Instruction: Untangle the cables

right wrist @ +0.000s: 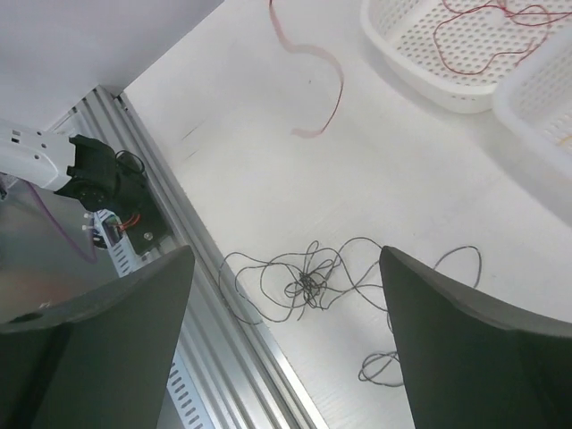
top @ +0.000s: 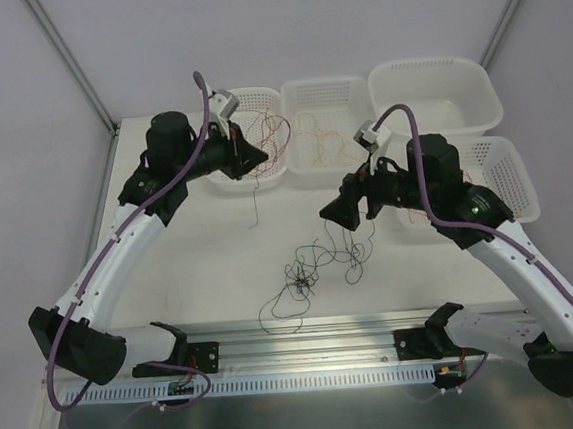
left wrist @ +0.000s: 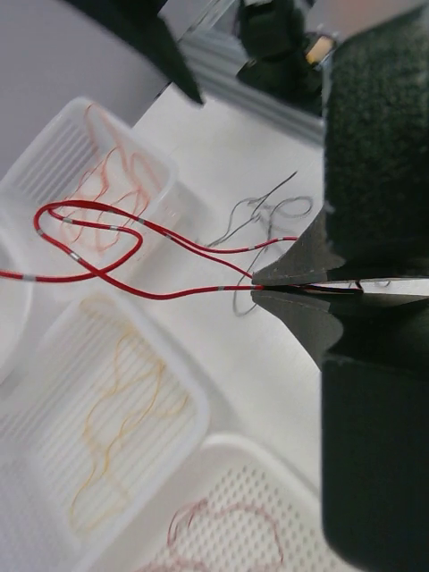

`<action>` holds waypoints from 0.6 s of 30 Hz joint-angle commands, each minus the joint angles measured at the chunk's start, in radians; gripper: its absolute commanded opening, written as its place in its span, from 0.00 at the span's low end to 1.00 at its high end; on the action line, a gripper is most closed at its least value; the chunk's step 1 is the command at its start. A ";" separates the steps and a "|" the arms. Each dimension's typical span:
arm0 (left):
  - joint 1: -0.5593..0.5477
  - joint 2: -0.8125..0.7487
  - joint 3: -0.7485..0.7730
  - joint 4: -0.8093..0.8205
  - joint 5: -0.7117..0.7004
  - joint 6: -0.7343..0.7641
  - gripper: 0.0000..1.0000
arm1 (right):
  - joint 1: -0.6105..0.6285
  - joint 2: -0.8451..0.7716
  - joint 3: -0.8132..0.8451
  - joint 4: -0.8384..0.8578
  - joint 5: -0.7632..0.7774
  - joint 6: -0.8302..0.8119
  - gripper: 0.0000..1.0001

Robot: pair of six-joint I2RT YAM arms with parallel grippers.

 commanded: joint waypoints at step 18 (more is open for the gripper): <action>0.224 0.802 0.892 0.013 -0.284 0.007 0.00 | 0.003 -0.250 -0.153 -0.217 0.267 -0.030 1.00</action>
